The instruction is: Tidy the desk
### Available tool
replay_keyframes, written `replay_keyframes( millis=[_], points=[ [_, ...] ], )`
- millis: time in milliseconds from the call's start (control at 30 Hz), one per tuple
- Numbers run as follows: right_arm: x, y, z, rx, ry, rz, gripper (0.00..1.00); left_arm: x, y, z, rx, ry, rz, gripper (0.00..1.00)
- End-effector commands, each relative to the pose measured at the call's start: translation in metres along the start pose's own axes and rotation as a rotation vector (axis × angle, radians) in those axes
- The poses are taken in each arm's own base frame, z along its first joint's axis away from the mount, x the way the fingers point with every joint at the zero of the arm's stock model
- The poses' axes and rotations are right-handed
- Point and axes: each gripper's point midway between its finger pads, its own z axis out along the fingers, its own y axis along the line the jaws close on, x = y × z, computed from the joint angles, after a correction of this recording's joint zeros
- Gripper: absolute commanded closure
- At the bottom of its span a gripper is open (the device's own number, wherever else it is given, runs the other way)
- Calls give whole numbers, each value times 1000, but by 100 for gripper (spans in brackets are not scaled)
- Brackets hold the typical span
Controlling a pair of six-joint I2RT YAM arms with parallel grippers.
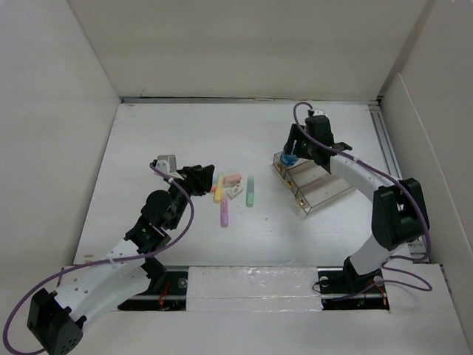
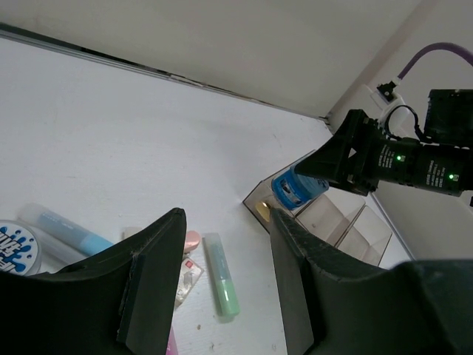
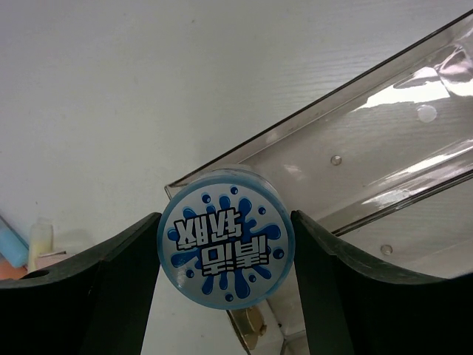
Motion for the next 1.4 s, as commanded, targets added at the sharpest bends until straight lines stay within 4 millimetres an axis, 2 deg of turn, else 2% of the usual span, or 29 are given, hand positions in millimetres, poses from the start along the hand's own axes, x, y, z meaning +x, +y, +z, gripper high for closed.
replay_keyframes(
  millis=[0, 133, 267, 367, 467, 500, 600, 767, 833, 867, 900, 933, 967, 1000, 1033, 1067, 1100, 1133, 1167, 1200, 1233, 1267, 1300, 1333, 1367],
  points=[
    [-29, 18, -4, -28, -93, 9, 57, -22, -16, 1, 46, -57, -30, 55],
    [-25, 21, -1, -16, -87, -9, 57, -21, -13, 2, 34, -57, -28, 55],
    [-20, 10, 4, 66, -69, -31, 56, -23, -15, 1, 41, -64, -32, 55],
    [-15, 9, 9, 88, -53, -42, 54, -21, -15, 1, 41, -56, -29, 55],
    [-13, 8, 12, 95, -46, -41, 37, -22, -14, 1, 39, -64, -30, 55],
    [-13, 13, 12, 84, -48, -45, 28, -22, -14, 2, 37, -62, -29, 55],
    [-20, 20, 8, 72, -63, -52, 17, -22, -15, 1, 40, -58, -30, 55],
    [-49, 35, -16, 53, -153, -59, 16, -26, -12, -2, 26, -74, -39, 55],
    [-52, 45, -26, 31, -176, -72, 19, -30, -10, -5, 21, -96, -56, 55],
    [-55, 61, -32, -15, -206, -86, 23, -35, -4, -8, -5, -125, -81, 55],
    [-54, 85, -42, -111, -234, -114, 41, -44, 7, -16, -50, -181, -131, 54],
    [-51, 83, -43, -109, -231, -122, 57, -47, 8, -21, -42, -196, -139, 54],
    [-47, 113, -49, -223, -234, -142, 72, -56, 20, -28, -99, -251, -179, 53],
    [-42, 126, -51, -270, -231, -172, 89, -54, 30, -33, -128, -274, -237, 51],
    [-29, 139, -47, -313, -198, -196, 91, -68, 36, -47, -133, -343, -297, 45],
    [-24, 169, -54, -402, -201, -217, 92, -74, 46, -55, -163, -397, -334, 41],
    [-17, 181, -53, -434, -184, -233, 86, -64, 57, -59, -183, -411, -349, 38],
    [-1, 192, -41, -457, -142, -258, 77, -79, 58, -72, -157, -483, -403, 30],
    [3, 217, -48, -551, -118, -279, 65, -82, 64, -77, -169, -515, -429, 26],
    [17, 237, -50, -600, -88, -302, 48, -81, 66, -80, -166, -527, -440, 23],
    [26, 250, -50, -635, -64, -326, 42, -87, 66, -85, -155, -551, -451, 18],
    [46, 261, -42, -667, -16, -351, 38, -86, 67, -86, -156, -550, -455, 16],
    [45, 278, -47, -692, -11, -364, 29, -87, 67, -87, -163, -552, -453, 14],
    [59, 294, -51, -718, 4, -395, 27, -86, 70, -84, -189, -544, -446, 12],
    [78, 297, -37, -697, 45, -418, 24, -85, 70, -83, -198, -535, -442, 11]
  ],
)
